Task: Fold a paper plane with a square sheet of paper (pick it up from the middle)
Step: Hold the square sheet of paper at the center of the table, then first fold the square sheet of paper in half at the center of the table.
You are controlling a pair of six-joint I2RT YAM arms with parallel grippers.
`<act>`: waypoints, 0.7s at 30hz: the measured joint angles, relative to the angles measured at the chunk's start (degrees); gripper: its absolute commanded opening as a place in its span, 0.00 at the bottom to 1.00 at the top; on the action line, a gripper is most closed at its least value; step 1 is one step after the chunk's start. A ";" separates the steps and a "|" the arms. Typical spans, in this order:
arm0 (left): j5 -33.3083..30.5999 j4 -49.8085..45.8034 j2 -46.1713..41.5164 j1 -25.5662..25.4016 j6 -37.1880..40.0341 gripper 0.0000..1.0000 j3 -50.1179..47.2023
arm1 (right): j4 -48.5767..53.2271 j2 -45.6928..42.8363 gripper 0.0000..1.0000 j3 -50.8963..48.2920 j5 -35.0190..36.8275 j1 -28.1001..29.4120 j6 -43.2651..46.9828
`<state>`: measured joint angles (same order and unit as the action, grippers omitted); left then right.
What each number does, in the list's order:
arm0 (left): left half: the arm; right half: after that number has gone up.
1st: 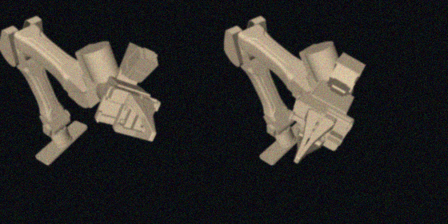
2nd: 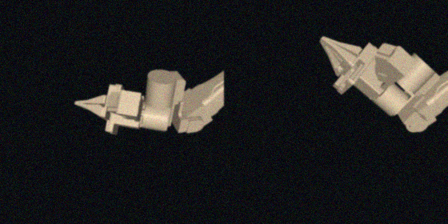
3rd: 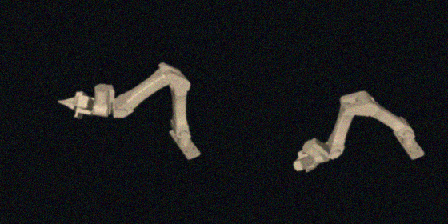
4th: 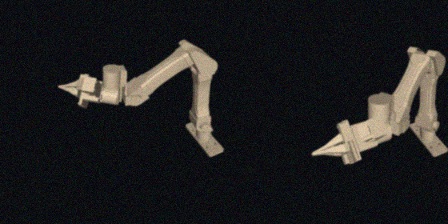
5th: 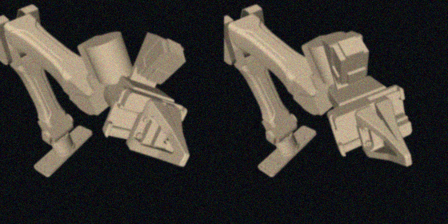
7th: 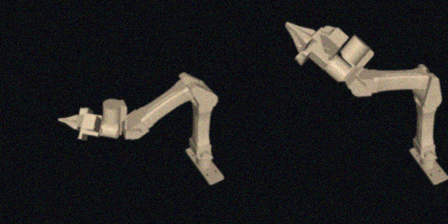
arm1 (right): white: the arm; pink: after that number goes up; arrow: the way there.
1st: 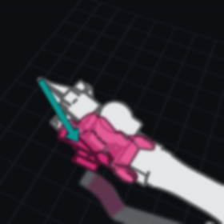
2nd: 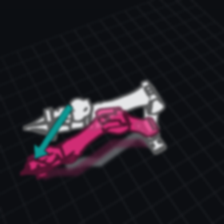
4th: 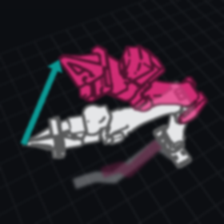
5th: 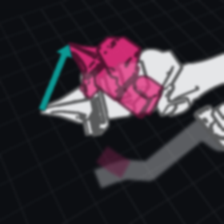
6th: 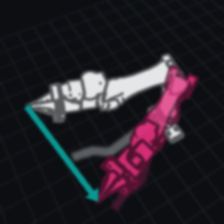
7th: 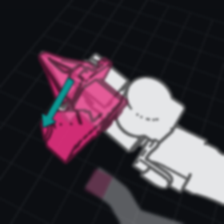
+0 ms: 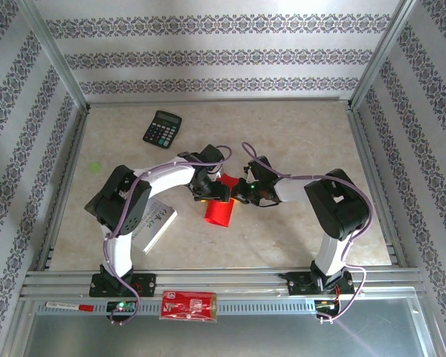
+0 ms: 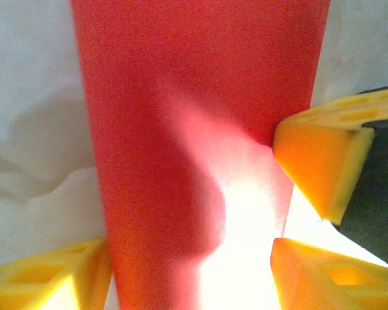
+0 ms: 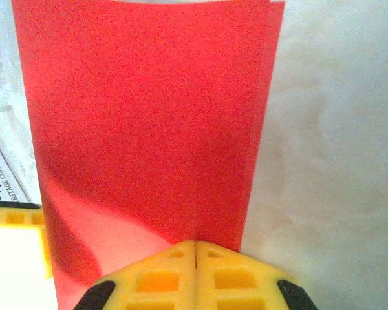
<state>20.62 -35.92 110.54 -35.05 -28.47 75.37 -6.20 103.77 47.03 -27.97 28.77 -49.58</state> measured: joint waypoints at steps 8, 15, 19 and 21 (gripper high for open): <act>-1.92 2.27 -5.05 0.37 -2.54 0.56 -2.97 | -0.66 0.11 0.00 -0.02 0.00 0.00 0.00; 3.37 10.82 -7.04 1.90 -7.17 0.32 -8.63 | -0.68 0.11 0.00 -0.04 0.00 0.00 0.00; 6.71 15.04 -7.04 1.90 -9.14 0.30 -8.81 | -0.70 0.11 0.00 -0.04 0.00 0.00 0.00; 6.71 15.43 -7.04 1.90 -9.33 0.31 -8.68 | -0.76 0.11 0.00 -0.13 0.00 0.00 0.00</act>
<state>27.33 -20.49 103.50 -33.15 -37.80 66.70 -6.96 103.88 46.89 -27.97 28.77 -49.58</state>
